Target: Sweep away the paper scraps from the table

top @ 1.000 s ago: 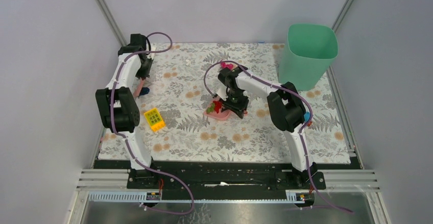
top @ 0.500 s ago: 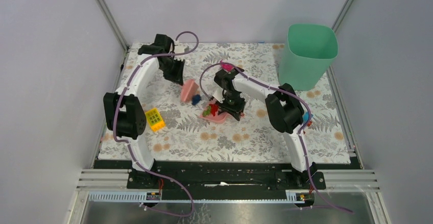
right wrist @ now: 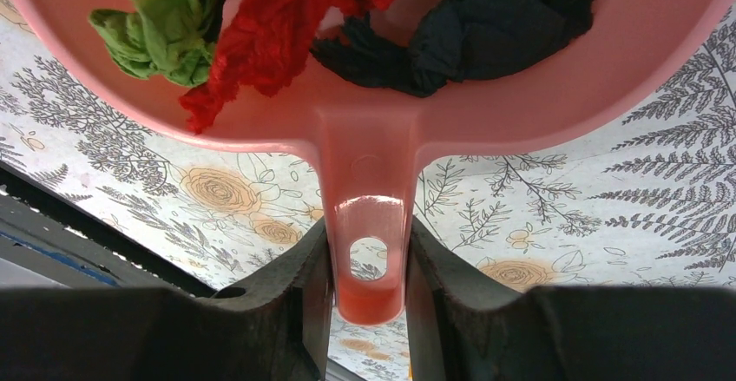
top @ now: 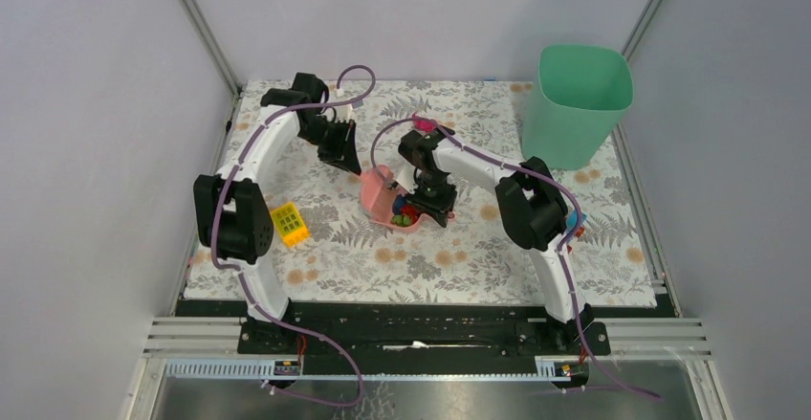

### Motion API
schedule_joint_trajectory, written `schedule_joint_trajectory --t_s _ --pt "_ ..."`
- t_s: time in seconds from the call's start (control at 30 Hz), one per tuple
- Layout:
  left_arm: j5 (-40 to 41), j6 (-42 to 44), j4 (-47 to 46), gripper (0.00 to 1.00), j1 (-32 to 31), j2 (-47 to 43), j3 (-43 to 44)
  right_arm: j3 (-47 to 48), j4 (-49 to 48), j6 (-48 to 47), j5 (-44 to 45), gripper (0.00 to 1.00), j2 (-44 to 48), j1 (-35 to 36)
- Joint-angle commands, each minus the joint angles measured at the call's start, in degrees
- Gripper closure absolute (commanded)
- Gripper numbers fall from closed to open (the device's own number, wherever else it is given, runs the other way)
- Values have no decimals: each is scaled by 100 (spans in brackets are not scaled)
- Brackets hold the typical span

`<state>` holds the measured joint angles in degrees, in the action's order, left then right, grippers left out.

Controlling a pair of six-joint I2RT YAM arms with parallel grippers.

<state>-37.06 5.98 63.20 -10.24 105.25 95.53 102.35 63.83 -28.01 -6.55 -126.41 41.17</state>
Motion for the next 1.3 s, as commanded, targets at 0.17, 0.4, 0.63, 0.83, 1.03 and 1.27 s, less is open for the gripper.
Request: schedule_joint_trajectory --t_s 0.17,0.4,0.63,0.83,1.03,1.27 --pt "839 231 -87 100 18 -596 201 -276 -196 -97 40 100 489 67" --pt "1017 359 -49 100 47 -601 453 -364 -448 -90 37 100 838 67" --pt "1426 570 -15 100 152 -514 1339 -536 -631 -67 261 100 1014 61" --pt "1764 650 -113 100 248 -538 1513 -665 -620 -99 499 100 1297 59" --pt "1570 580 -124 100 251 -560 1237 -882 -414 -327 626 100 1761 54" --pt "1849 626 -237 100 291 -585 890 -695 181 -502 622 100 2209 14"
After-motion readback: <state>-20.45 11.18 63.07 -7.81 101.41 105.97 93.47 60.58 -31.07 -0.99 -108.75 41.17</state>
